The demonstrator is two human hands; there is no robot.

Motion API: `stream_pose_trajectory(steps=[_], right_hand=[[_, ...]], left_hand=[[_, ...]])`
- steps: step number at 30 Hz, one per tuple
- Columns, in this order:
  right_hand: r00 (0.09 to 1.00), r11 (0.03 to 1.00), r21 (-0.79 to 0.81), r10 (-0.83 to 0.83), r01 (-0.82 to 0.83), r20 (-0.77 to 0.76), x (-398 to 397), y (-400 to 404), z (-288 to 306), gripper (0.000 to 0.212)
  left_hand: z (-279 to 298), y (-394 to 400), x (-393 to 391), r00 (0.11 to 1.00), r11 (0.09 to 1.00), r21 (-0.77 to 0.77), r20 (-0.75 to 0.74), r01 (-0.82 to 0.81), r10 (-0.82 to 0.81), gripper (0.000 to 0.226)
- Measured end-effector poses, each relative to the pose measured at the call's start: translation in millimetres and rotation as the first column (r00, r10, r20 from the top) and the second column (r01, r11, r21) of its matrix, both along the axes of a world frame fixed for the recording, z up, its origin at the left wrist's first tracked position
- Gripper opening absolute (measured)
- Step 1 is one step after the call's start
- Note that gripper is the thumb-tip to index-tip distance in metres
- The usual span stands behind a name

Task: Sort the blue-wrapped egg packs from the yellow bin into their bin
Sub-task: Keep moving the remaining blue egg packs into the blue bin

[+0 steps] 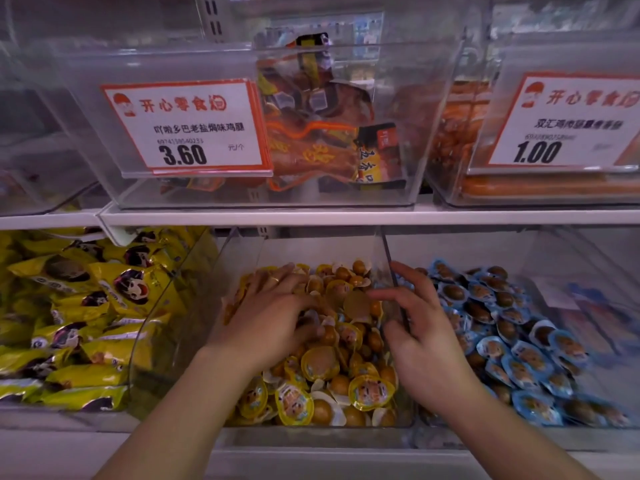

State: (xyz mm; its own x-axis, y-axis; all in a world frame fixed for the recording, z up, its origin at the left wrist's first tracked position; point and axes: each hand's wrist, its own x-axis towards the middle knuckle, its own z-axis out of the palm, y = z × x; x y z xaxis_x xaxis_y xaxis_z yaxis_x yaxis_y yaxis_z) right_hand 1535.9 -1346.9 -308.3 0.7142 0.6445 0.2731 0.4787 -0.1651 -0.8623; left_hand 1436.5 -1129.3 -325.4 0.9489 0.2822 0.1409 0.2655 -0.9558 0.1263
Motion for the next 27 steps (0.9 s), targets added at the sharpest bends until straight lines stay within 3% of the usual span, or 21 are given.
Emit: stream_pose_trajectory(steps=[2, 5, 7, 9, 11, 13, 15, 17, 19, 20, 23, 25, 27], right_hand=[[1.000, 1.000, -0.002, -0.003, 0.003, -0.004, -0.7, 0.6, 0.5, 0.039], [1.000, 1.000, -0.018, -0.010, 0.010, 0.006, -1.2, -0.2, 2.1, 0.037], [0.999, 0.999, -0.050, -0.008, 0.010, 0.047, -1.3, -1.7, 4.2, 0.035], [0.987, 0.995, -0.097, -0.020, 0.036, 0.159, -2.4, -3.4, 9.0, 0.036], [0.936, 0.992, -0.121, -0.001, 0.046, 0.352, -3.2, -3.7, 16.1, 0.049], [0.885, 0.992, -0.123, 0.065, -0.009, 0.462, -4.3, -1.9, 20.6, 0.060], [0.893, 0.995, -0.076, 0.097, -0.070, 0.440, -6.5, 0.6, 21.2, 0.060], [0.896, 0.999, 0.008, 0.044, -0.053, 0.442, -5.7, 2.7, 19.5, 0.049], [0.888, 0.997, 0.071, -0.046, 0.015, 0.458, -1.2, 2.5, 19.0, 0.041], [0.893, 0.994, 0.097, -0.091, 0.053, 0.440, 1.6, 1.3, 19.3, 0.038], [0.927, 0.980, 0.151, -0.172, 0.127, 0.334, 7.8, -3.8, 19.0, 0.039], [0.930, 0.981, 0.143, -0.169, 0.128, 0.326, 8.4, -5.7, 16.9, 0.042], [0.925, 0.986, 0.131, -0.148, 0.108, 0.351, 8.3, -6.7, 14.9, 0.045]], left_hand=[[-4.5, -4.2, 2.0, 0.991, 0.996, 0.043, -0.108, -0.078, 0.082, 0.046], [1.4, -2.9, 3.9, 0.990, 0.991, 0.092, -0.095, -0.095, 0.104, 0.034], [10.6, -4.0, 3.2, 0.996, 0.995, 0.049, -0.015, -0.087, 0.088, 0.027], [25.0, -11.4, 2.6, 0.977, 0.986, -0.130, 0.171, -0.106, 0.127, 0.030], [43.3, -27.7, 3.9, 0.914, 0.870, -0.491, 0.331, -0.045, 0.234, 0.036], [55.8, -46.9, 7.0, 0.882, 0.663, -0.733, 0.404, 0.152, 0.244, 0.042], [58.6, -61.3, 11.2, 0.895, 0.525, -0.810, 0.407, 0.260, 0.185, 0.043], [54.1, -65.7, 15.0, 0.912, 0.493, -0.832, 0.375, 0.253, 0.164, 0.049], [43.8, -56.5, 16.5, 0.918, 0.537, -0.823, 0.340, 0.184, 0.206, 0.059], [37.5, -49.9, 15.6, 0.923, 0.610, -0.782, 0.317, 0.126, 0.217, 0.059], [14.0, -33.7, 15.5, 0.993, 0.930, -0.363, 0.120, 0.047, -0.003, 0.031], [-2.4, -29.8, 17.6, 0.991, 0.976, -0.193, -0.070, 0.100, -0.115, 0.030], [-2.8, -23.3, 19.0, 0.989, 0.988, -0.135, -0.122, 0.068, -0.085, 0.029]])
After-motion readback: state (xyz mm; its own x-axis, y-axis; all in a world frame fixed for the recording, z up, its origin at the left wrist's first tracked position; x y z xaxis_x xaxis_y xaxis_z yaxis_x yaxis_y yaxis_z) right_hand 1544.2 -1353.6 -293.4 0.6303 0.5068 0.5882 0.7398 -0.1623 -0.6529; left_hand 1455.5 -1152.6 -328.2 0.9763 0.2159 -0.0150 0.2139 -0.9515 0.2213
